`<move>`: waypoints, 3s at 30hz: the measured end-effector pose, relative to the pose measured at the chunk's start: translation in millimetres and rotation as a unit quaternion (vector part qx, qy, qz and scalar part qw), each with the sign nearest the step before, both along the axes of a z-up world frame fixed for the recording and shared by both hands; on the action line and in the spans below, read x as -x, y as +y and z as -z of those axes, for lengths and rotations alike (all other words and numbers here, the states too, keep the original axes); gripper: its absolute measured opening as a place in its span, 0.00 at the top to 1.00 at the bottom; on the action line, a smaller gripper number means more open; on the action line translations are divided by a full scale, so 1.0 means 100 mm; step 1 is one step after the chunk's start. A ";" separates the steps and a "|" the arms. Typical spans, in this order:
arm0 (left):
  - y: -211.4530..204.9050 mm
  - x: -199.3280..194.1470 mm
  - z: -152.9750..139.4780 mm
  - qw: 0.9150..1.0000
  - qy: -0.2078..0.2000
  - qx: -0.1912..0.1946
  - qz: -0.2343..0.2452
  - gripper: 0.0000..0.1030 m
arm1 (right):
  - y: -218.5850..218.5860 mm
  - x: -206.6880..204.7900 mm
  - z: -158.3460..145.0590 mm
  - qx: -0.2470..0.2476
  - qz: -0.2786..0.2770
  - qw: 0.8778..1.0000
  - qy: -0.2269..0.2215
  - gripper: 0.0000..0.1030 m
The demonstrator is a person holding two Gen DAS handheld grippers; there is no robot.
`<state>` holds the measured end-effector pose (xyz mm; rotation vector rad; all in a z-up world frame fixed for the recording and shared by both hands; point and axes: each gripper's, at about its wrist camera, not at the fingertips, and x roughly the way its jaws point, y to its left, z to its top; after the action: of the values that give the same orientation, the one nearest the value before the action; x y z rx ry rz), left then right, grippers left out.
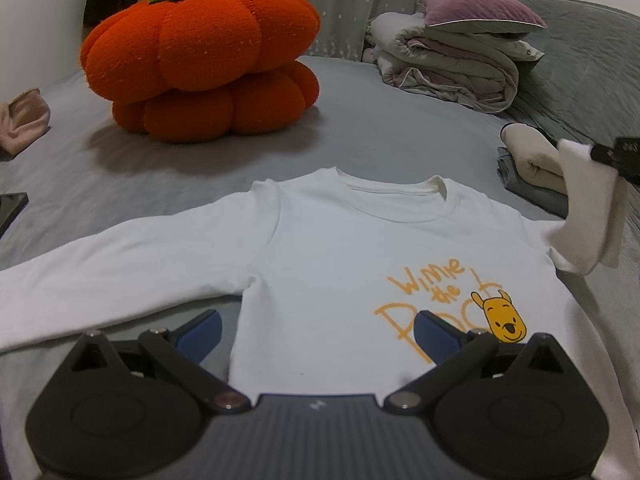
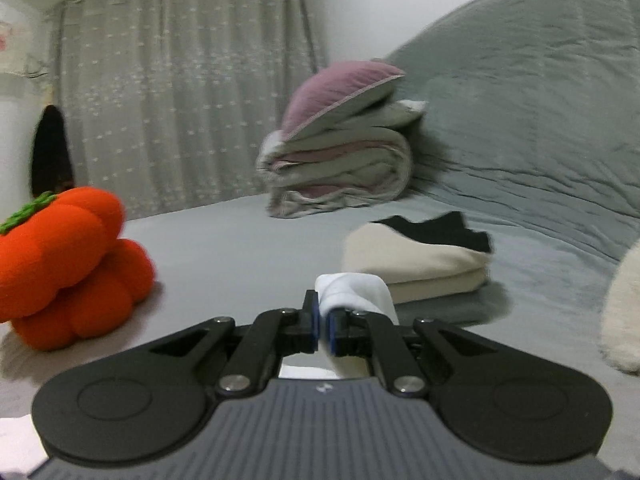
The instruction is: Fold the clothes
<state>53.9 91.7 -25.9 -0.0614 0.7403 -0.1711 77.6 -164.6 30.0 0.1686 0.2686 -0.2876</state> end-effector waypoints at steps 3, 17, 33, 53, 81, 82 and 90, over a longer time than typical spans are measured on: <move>0.01 0.00 0.01 1.000 0.000 -0.001 -0.002 0.01 | 0.16 -0.05 0.03 0.002 -0.018 1.000 0.000 0.94; -0.02 -0.05 0.15 1.000 0.013 -0.022 -0.005 0.01 | 0.70 -0.44 0.69 0.007 -0.149 0.982 0.114 0.94; -0.16 -0.08 0.32 0.998 0.017 -0.067 0.012 0.01 | 0.62 -0.48 0.94 -0.032 -0.250 0.953 0.166 0.53; -1.12 -0.15 0.07 0.972 -0.122 -0.165 0.115 0.01 | -0.65 -0.18 0.51 -0.228 -0.361 0.898 0.107 0.17; -1.53 -0.47 -0.06 0.989 -0.137 -0.032 0.053 0.91 | -1.37 -0.20 0.74 -0.354 -0.258 0.896 0.079 0.16; -1.39 -0.47 -0.08 0.990 -0.139 -0.010 0.028 0.92 | -1.34 -0.20 0.74 -0.345 -0.258 0.899 0.081 0.16; -0.56 -0.38 0.08 0.982 -0.118 0.112 -0.094 0.94 | -1.14 -0.27 0.78 -0.287 -0.251 0.917 0.116 0.16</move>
<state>92.1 36.2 -34.1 -0.3193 0.4728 -0.0790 104.8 -279.0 -48.4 0.6367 0.6175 0.2969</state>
